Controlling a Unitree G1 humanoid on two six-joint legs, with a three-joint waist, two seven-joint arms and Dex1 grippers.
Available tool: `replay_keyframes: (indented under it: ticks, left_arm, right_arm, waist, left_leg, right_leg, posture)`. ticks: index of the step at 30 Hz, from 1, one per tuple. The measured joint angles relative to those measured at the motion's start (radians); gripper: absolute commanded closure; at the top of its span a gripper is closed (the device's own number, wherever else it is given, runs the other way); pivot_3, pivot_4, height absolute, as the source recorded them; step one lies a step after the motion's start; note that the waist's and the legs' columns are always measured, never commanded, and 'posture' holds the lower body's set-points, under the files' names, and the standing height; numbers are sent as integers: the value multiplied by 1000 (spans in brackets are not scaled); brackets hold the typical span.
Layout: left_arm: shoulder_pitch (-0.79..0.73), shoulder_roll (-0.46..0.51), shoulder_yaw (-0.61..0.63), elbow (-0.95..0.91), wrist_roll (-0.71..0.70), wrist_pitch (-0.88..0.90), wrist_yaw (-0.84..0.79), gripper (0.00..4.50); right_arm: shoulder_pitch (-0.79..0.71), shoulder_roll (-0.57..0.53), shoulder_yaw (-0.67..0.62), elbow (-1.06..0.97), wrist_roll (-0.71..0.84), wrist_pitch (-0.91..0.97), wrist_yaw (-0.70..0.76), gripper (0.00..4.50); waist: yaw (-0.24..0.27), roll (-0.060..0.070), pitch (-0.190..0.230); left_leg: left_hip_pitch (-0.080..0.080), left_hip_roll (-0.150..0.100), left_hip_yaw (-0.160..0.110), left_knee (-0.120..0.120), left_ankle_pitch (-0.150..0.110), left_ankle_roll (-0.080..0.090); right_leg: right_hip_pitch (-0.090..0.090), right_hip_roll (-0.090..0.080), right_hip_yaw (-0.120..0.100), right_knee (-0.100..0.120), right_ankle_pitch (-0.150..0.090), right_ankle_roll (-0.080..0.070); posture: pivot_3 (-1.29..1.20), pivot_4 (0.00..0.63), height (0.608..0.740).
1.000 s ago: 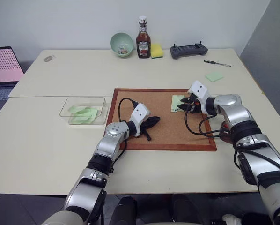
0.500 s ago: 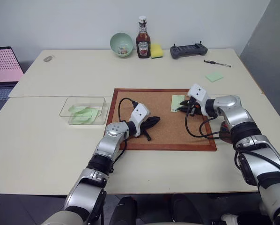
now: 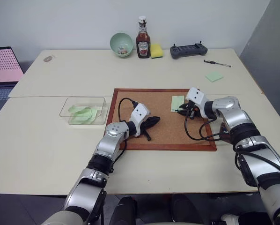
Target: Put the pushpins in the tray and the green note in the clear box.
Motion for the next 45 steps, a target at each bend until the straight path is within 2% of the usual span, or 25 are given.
replay_keyframes:
  ticks: [3, 4, 5, 11, 27, 39, 45]
  left_arm:
    - [0, 0, 0, 0, 0, 0, 0, 4500]
    - [0, 0, 0, 0, 0, 0, 1, 4500]
    - [0, 0, 0, 0, 0, 0, 1, 4500]
    - [1, 0, 0, 0, 0, 0, 2, 4500]
    - [5, 0, -1, -2, 0, -2, 4, 4500]
    - [0, -5, -2, 10, 1, -8, 0, 4500]
    - [-5, -9, -12, 12, 2, -13, 0, 4500]
  right_arm:
    - [0, 0, 1, 0, 0, 0, 4, 3201]
    - [0, 0, 1, 0, 0, 0, 6, 3383]
    - [0, 0, 1, 0, 0, 0, 7, 3383]
    - [0, 0, 3, 0, -4, 1, 17, 4474]
    - [39, -43, -1, -86, 4, 30, 66, 4474]
    - [154, -107, -78, -359, 101, 196, 90, 4474]
    - [314, -226, -166, -598, 172, 333, 85, 4474]
  waist:
    - [0, 0, 0]
    - [0, 0, 0]
    - [0, 0, 0]
    - [0, 0, 0]
    - [-3, 0, 0]
    - [1, 0, 0]
    - [14, 0, 0]
  left_leg:
    - [0, 0, 0, 0, 0, 0]
    - [0, 0, 0, 0, 0, 0]
    - [0, 0, 0, 0, 0, 0]
    - [0, 0, 0, 0, 0, 0]
    - [0, 0, 0, 0, 0, 0]
    - [0, 0, 0, 0, 0, 0]
    - [-1, 0, 0, 0, 0, 0]
  right_leg:
    - [0, 0, 0, 0, 0, 0]
    - [0, 0, 0, 0, 0, 0]
    - [0, 0, 0, 0, 0, 0]
    - [0, 0, 0, 0, 0, 0]
    - [0, 0, 0, 0, 0, 0]
    - [1, 0, 0, 0, 0, 0]
    - [0, 0, -1, -1, 0, 0]
  posture:
    - [0, 150, 740]
    - [0, 150, 740]
    - [0, 150, 740]
    - [0, 150, 740]
    - [0, 150, 740]
    - [0, 150, 740]
    - [0, 150, 740]
